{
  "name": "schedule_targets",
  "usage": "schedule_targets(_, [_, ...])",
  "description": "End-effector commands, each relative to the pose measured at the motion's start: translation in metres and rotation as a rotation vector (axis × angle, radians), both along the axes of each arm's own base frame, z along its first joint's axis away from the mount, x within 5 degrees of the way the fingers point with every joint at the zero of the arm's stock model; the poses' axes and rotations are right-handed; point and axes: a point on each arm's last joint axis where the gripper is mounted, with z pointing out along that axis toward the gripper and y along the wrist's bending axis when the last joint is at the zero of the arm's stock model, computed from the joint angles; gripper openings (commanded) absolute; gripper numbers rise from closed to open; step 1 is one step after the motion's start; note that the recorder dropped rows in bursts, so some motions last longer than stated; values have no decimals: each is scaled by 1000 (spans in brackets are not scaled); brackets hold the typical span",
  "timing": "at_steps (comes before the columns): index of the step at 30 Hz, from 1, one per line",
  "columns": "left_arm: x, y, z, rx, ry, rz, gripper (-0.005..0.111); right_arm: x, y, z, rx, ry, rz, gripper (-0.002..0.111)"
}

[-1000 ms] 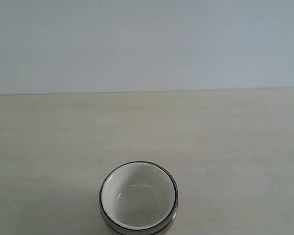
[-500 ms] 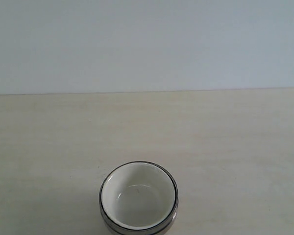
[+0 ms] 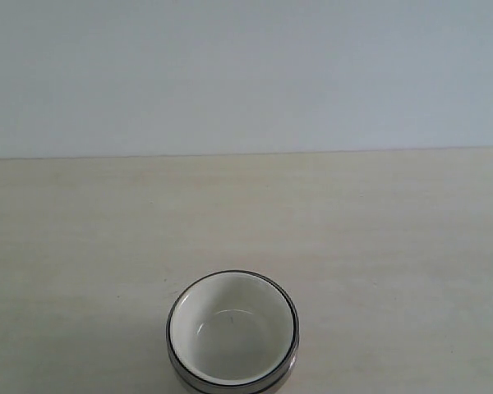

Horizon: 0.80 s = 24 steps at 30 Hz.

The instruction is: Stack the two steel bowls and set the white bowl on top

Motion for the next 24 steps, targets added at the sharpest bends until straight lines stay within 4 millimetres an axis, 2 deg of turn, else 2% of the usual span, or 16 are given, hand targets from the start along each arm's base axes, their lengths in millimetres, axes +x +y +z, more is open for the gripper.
schedule_targets(1, [0,0,0,-5,-7,-3,4,0,0,-3,-52,8,-4,0])
schedule_targets(8, [0,0,0,-5,-7,-3,4,0,0,-4,-82,17,-6,0])
schedule_targets(13, [0,0,0,-5,-7,-3,4,0,1,-16,-148,149,4,0])
schedule_targets(24, [0,0,0,-5,-7,-3,4,0,1,-18,-141,169,7,0])
